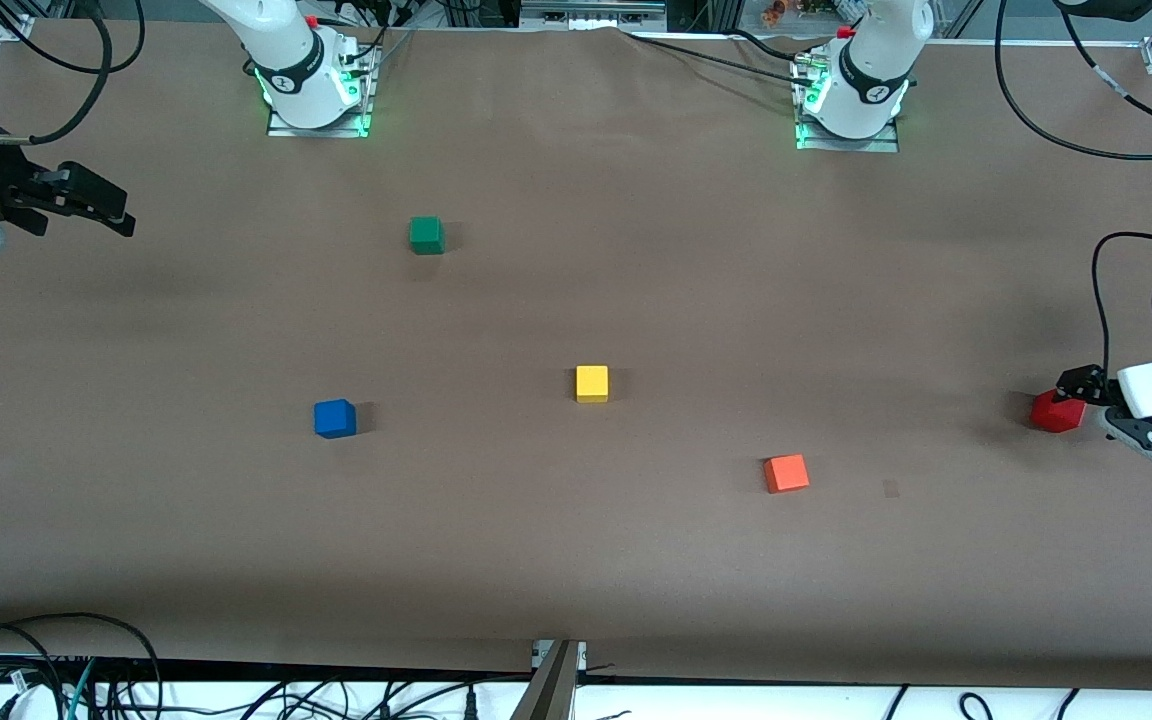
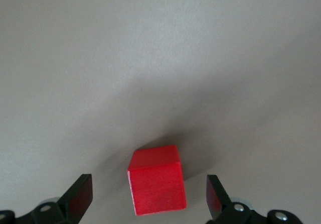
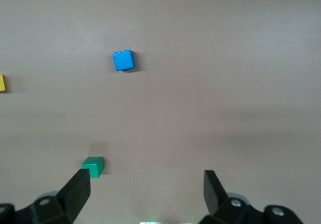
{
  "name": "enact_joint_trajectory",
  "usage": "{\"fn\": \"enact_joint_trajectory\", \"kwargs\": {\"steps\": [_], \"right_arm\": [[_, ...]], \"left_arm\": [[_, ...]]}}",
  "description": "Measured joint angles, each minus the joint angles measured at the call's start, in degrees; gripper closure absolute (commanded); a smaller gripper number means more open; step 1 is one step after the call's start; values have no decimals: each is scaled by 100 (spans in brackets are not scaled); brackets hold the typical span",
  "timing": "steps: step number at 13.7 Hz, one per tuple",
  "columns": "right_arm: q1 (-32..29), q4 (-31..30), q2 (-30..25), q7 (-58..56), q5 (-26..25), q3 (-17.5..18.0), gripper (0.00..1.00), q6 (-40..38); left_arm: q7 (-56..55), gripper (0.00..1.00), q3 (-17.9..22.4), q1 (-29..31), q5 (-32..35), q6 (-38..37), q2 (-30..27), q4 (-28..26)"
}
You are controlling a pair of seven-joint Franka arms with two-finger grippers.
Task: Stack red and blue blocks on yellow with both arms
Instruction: 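Lower the left gripper and grasp the red cube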
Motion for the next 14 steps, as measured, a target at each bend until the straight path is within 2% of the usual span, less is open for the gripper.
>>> {"fn": "enact_joint_trajectory", "kwargs": {"steps": [4, 12, 13, 14], "right_arm": [[0, 1, 0, 0, 0, 1, 0, 1], [0, 1, 0, 0, 0, 1, 0, 1], [0, 1, 0, 0, 0, 1, 0, 1], [0, 1, 0, 0, 0, 1, 0, 1]], "left_arm": [[2, 0, 1, 215, 0, 245, 80, -242], [-494, 1, -73, 216, -1, 293, 99, -455], [-524, 40, -78, 205, -1, 300, 98, -456], [-574, 61, -79, 193, -1, 305, 97, -456]]}}
